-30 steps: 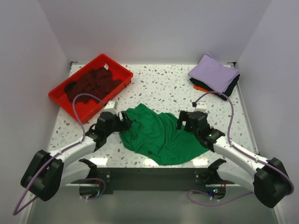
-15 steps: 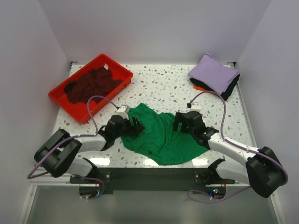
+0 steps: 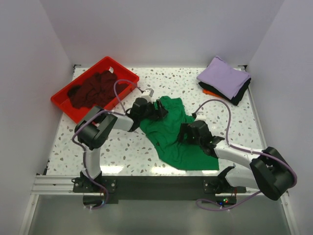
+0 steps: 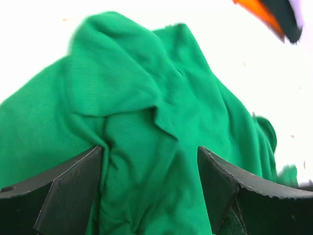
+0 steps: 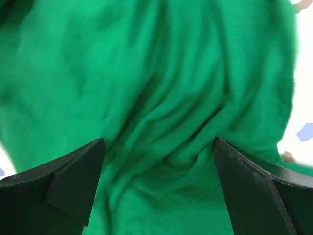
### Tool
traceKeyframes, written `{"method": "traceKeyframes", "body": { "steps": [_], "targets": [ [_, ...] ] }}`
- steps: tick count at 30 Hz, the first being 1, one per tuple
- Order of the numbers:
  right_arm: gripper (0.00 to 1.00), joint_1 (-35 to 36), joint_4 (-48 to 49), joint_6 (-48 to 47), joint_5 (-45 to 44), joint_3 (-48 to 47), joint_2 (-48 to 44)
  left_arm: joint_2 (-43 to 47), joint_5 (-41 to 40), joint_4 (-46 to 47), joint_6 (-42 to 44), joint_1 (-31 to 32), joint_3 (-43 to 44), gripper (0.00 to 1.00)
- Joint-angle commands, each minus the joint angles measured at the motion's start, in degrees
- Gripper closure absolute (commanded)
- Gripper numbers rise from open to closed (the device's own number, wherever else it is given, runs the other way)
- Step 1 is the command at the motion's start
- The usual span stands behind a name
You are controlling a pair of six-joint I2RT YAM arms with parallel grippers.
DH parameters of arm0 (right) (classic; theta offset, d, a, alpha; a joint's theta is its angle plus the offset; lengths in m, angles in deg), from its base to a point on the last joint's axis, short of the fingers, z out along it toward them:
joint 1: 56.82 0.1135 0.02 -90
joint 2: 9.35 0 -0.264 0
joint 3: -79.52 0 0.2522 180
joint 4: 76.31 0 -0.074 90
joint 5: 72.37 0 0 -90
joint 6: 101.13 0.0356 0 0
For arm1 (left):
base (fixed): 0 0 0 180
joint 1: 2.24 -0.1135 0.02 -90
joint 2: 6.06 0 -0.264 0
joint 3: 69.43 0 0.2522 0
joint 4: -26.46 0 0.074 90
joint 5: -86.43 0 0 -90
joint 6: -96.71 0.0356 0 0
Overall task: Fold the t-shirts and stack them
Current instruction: Flatten the tshirt out
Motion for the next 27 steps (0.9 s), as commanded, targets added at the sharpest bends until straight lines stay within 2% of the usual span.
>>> {"method": "traceKeyframes", "body": {
  "steps": [1, 6, 11, 14, 19, 24, 27],
  "targets": [
    [0.05, 1.7, 3.9, 3.1, 3.0, 1.8, 1.0, -7.1, 2.7, -6.1, 3.4, -2.4, 9.2, 0.17],
    [0.05, 4.1, 6.6, 5.7, 7.5, 2.9, 2.4, -11.4, 5.2, -8.8, 7.5, -2.4, 19.9, 0.17],
    [0.05, 5.8, 4.9, 5.4, 6.8, 1.0, 1.0, -5.6, 0.5, -12.2, 10.8, -2.4, 20.7, 0.16],
    [0.05, 5.8, 2.2, 3.6, 4.5, -0.7, -2.4, 1.9, -2.3, -13.2, 11.8, -2.4, 16.8, 0.15],
    [0.04, 5.8, -0.8, 0.8, -2.5, -3.9, -6.1, 14.7, -6.6, -12.9, 10.0, -0.6, 4.7, 0.15],
    [0.03, 5.8, 0.6, -1.9, -5.5, -7.3, -0.1, 16.1, -4.0, -8.5, 4.2, 0.8, -6.2, 0.15],
    [0.03, 5.8, 6.0, -3.1, -5.0, -7.4, 4.0, 15.3, -1.9, -6.2, 2.5, 1.0, -9.2, 0.15]
  ]
}}
